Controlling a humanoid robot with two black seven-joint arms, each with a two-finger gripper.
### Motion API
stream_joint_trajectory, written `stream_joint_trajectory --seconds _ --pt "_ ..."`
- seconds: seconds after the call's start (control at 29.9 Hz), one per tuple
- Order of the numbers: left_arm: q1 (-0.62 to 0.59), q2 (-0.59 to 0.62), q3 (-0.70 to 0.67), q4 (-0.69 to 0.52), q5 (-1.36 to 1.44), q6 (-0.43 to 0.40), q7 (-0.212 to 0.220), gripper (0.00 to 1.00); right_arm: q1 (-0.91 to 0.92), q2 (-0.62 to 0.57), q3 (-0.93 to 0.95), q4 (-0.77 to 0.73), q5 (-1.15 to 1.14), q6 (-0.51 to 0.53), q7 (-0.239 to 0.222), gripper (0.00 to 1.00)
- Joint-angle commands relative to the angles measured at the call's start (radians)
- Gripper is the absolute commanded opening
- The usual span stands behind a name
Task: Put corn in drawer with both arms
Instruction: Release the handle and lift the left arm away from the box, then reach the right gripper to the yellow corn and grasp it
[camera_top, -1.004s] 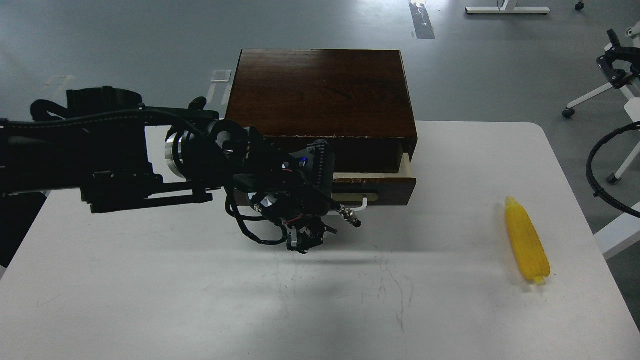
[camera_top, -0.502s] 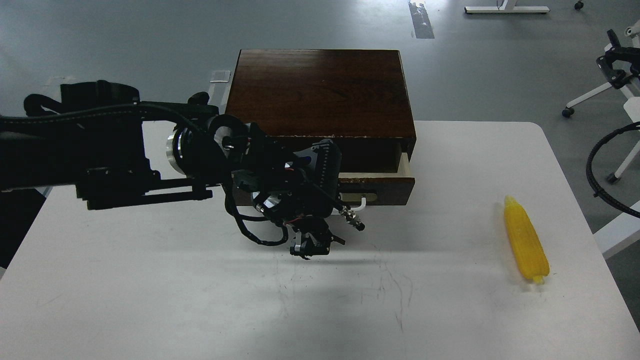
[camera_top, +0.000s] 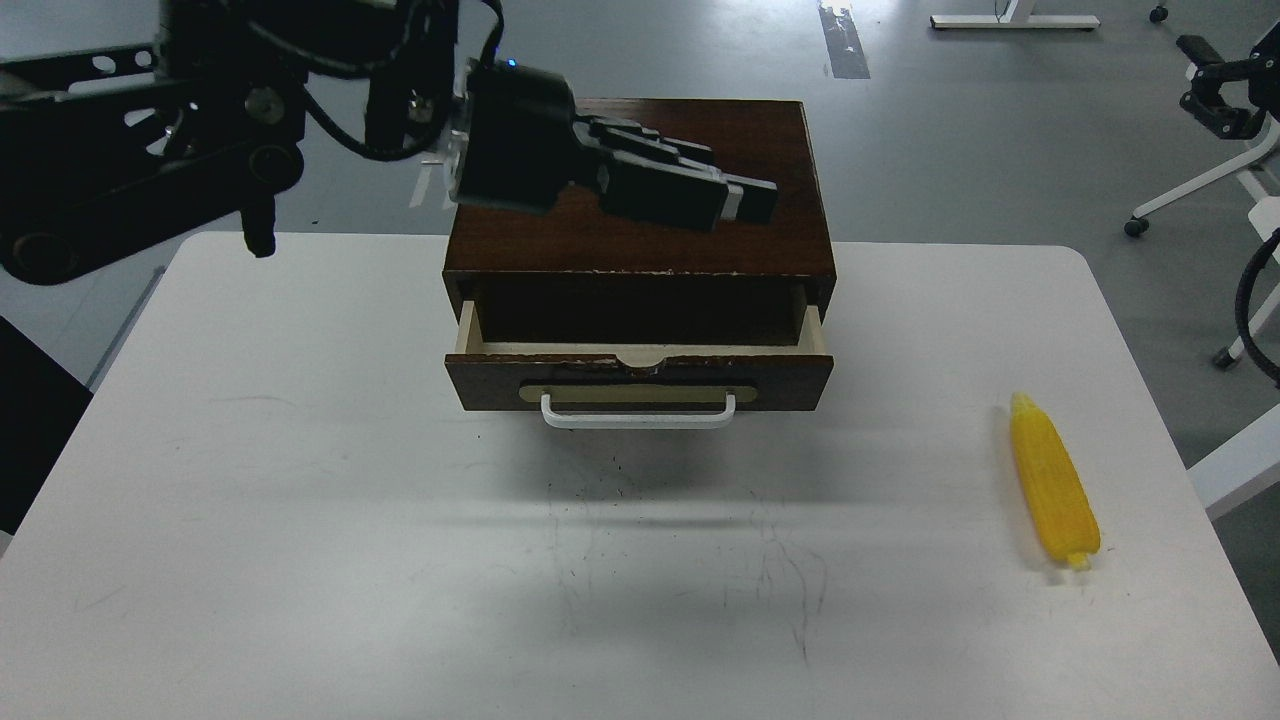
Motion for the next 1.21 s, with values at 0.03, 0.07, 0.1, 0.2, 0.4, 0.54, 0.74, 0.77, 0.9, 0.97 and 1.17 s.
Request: stream_joint_trajectory --seconds 0.03,0.07,0.1,0.2,0.4,0.54,0.74,0.77,0.9,0.97,1.17 --pt "0.037 -0.026 -0.039 0.272 -0.295 0.0 -0.011 0.98 0.106 -0.01 -0.095 0.001 -0.188 0.0 0.0 1.0" --pt "0.055 -0.045 -0.054 0.345 -0.396 0.0 -0.011 0.98 0.137 -0.016 -0.121 0.009 -0.25 0.0 0.0 1.0" --pt "0.065 -0.052 -0.064 0.379 -0.455 0.0 -0.011 0.98 0.149 -0.019 -0.135 0.022 -0.285 0.0 0.0 1.0" --pt "0.115 -0.062 -0.093 0.471 -0.704 0.0 -0.006 0.98 0.203 -0.03 -0.221 0.139 -0.445 0.0 -0.002 1.0" --pt "0.233 -0.066 -0.16 0.542 -1.109 0.0 -0.008 0.98 0.243 -0.128 -0.337 0.469 -0.805 0.0 -0.017 1.0" --pt "0.345 -0.062 -0.306 0.542 -1.192 0.0 -0.005 0.98 0.226 -0.199 -0.35 0.628 -1.028 -0.013 -0.101 1.0" --pt "0.401 -0.058 -0.36 0.542 -1.187 0.0 -0.002 0.98 0.128 -0.268 -0.36 0.78 -1.054 -0.015 -0.2 1.0" --pt "0.401 -0.058 -0.361 0.54 -1.187 0.0 -0.003 0.98 0.097 -0.277 -0.374 0.805 -1.069 -0.018 -0.203 1.0" --pt "0.399 -0.055 -0.364 0.533 -1.186 0.0 -0.003 0.98 0.048 -0.317 -0.405 0.848 -1.097 -0.042 -0.242 1.0" --pt "0.398 -0.053 -0.367 0.533 -1.186 0.0 -0.003 0.98 0.011 -0.318 -0.41 0.849 -1.1 -0.073 -0.244 1.0" --pt "0.389 -0.055 -0.369 0.523 -1.189 0.0 -0.002 0.98 -0.111 -0.315 -0.41 0.848 -1.106 -0.114 -0.236 1.0"
